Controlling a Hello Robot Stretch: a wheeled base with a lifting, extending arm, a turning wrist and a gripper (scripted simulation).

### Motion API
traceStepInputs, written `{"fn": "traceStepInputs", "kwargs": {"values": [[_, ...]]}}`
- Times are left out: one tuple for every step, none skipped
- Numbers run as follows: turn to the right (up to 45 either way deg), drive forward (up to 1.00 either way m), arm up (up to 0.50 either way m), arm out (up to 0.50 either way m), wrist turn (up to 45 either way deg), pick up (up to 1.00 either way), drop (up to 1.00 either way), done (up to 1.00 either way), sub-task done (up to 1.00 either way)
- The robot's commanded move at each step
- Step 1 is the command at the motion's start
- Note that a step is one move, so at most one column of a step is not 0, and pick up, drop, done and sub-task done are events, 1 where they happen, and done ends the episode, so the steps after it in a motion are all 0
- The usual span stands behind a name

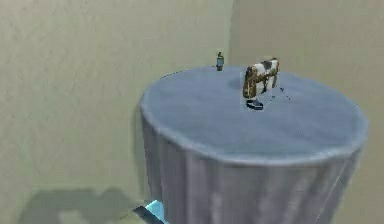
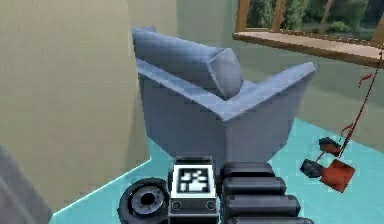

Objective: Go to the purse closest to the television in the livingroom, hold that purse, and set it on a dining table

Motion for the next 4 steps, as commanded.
{"fn": "traceStepInputs", "kwargs": {"values": [[-24.0, 0.0, 0.0, 0.0, 0.0, 0.0, 0.0, 0.0, 0.0], [0.0, 0.45, 0.0, 0.0, 0.0, 0.0, 0.0, 0.0, 0.0], [45.0, 0.0, 0.0, 0.0, 0.0, 0.0, 0.0, 0.0, 0.0], [45.0, 0.0, 0.0, 0.0, 0.0, 0.0, 0.0, 0.0, 0.0]]}}
